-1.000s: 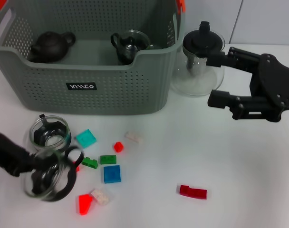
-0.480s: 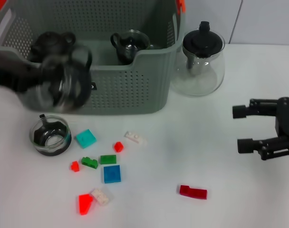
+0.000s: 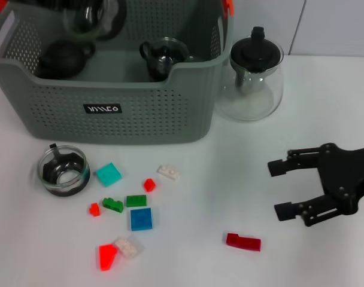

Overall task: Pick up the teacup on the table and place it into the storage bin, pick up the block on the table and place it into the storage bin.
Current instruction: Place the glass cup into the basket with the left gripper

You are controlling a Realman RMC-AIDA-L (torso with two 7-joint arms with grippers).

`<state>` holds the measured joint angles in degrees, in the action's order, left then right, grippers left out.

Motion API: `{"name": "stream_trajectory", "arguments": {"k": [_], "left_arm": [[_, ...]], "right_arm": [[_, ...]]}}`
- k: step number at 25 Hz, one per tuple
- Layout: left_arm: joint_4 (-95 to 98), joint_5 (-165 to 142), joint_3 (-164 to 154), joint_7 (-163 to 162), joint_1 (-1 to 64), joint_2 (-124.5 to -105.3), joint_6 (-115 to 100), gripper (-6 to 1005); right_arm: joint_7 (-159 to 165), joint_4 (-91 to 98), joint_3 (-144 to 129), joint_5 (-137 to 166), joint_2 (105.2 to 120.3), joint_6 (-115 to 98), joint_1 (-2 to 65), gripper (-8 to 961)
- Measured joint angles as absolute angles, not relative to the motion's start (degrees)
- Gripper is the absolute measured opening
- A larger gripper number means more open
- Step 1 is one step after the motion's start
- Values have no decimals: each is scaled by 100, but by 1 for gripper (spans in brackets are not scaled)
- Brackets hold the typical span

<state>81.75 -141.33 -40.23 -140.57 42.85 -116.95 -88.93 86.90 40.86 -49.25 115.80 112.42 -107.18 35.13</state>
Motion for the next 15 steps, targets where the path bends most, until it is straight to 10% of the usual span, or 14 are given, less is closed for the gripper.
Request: {"name": "stream_trajectory", "arguments": {"k": [15], "left_arm": [[5470,-16357,-5304,-14915,5756,-11452,-6450,118]], "right_arm": [[8770,3922,-4934,11607,11335,-10623,3674,928]]}}
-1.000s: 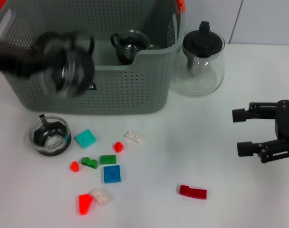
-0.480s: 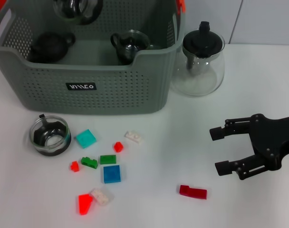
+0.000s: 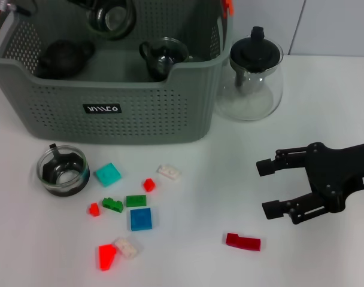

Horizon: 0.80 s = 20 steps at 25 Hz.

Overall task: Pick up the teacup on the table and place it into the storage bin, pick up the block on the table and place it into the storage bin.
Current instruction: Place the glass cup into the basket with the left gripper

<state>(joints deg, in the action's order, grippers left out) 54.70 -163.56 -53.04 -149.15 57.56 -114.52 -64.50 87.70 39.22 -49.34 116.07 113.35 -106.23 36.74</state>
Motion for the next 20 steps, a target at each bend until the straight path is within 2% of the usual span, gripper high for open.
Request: {"name": "stream_trajectory", "arguments": {"k": [6,20], "left_arm": [[4978,-16366,-5525,-14991,5822,-11396,-6029,128],[4368,-16380,-5835,-14949,5787,-11585,-5200,152]], "right_arm": [[8771,3917,-4939,11610,11382,-10612,3714,928],[8770,3866,-4939,11611,11427,-10383,3809,929]]}}
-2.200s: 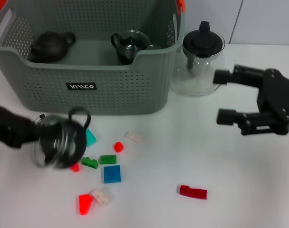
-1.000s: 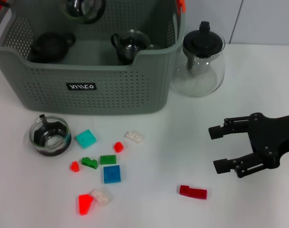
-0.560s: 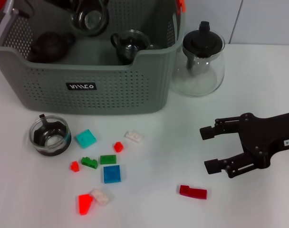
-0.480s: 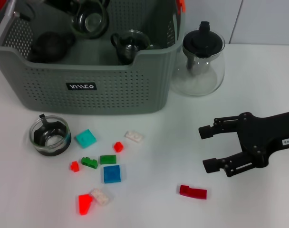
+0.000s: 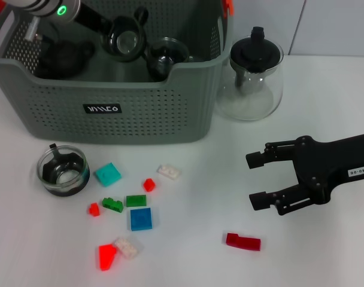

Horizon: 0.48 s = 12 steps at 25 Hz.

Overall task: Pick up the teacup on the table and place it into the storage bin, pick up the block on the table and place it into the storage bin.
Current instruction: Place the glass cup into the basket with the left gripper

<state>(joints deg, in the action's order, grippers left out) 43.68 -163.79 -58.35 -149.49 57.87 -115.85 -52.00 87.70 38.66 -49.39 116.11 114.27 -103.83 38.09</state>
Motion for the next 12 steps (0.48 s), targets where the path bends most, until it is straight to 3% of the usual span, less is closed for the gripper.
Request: {"name": "stream_trajectory", "arguments": {"k": [12], "left_arm": [[4209,-16383,-6024,-14914,5674,-11628,-4984,173]], "right_arm": [[8764,3858,-4914,11590,11459,-10245,3833,929]]}}
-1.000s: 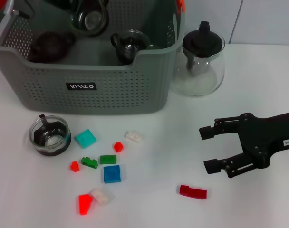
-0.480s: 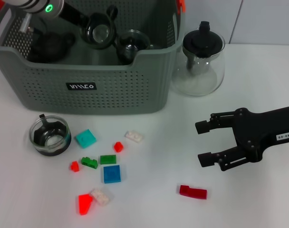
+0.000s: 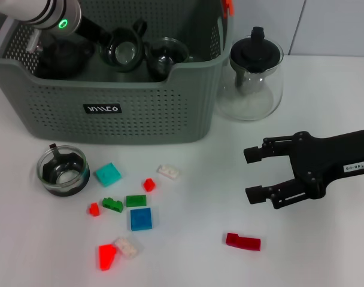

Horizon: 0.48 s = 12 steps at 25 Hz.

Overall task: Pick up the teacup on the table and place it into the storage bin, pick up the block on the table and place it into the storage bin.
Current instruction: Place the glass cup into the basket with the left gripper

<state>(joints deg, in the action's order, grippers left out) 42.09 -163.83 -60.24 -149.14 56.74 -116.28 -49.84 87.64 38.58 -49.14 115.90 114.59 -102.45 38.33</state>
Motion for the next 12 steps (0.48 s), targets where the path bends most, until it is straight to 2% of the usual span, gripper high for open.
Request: {"name": "stream_trajectory", "arguments": {"k": [12], "left_arm": [[4233,-16383,-6082,-14840,5643,-11637,-4965,194]], "right_arm": [[8777,3858,-4903,11563,11487,-10252,3858,929]]}}
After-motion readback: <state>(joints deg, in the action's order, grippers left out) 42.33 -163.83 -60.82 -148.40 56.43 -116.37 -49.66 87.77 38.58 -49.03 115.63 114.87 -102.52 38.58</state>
